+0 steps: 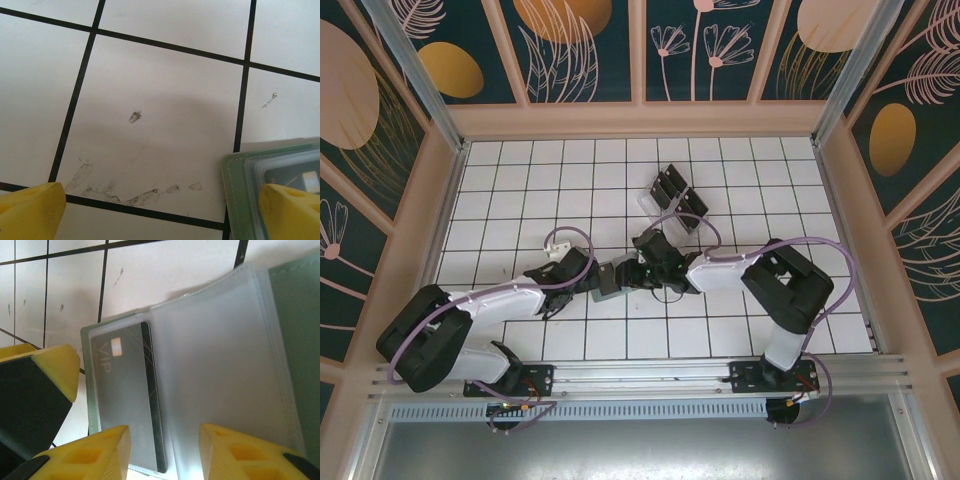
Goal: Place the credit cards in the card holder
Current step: Insert the credit card into the card slot.
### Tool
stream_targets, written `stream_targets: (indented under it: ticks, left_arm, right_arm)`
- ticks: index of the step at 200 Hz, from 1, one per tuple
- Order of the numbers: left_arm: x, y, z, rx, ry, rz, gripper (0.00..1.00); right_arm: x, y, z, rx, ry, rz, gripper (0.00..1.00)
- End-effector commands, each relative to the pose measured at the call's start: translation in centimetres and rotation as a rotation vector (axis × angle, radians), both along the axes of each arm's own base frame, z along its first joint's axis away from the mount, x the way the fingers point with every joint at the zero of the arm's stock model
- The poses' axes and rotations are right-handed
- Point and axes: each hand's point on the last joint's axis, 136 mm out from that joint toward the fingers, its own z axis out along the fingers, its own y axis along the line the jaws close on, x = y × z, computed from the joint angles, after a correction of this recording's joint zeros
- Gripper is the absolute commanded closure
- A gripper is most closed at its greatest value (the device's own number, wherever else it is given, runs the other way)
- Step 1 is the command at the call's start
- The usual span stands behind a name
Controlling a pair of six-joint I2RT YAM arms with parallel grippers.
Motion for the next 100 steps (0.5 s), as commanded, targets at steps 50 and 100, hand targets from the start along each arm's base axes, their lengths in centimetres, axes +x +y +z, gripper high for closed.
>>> stream_targets:
  ticks: [50, 100]
  left_arm:
    - [2.6, -0.2, 1.7, -0.023, -0.040, -0.021, 0.01]
    - [4.0, -0.5, 2.9, -0.040, -0.064, -0.042, 0.02]
  right_arm:
    - [-1.1, 1.2, -0.1, 0.050, 0.016, -0.098, 0.60]
    - [-1.2, 1.5, 0.9, 0.050, -0.009, -0.117, 0.60]
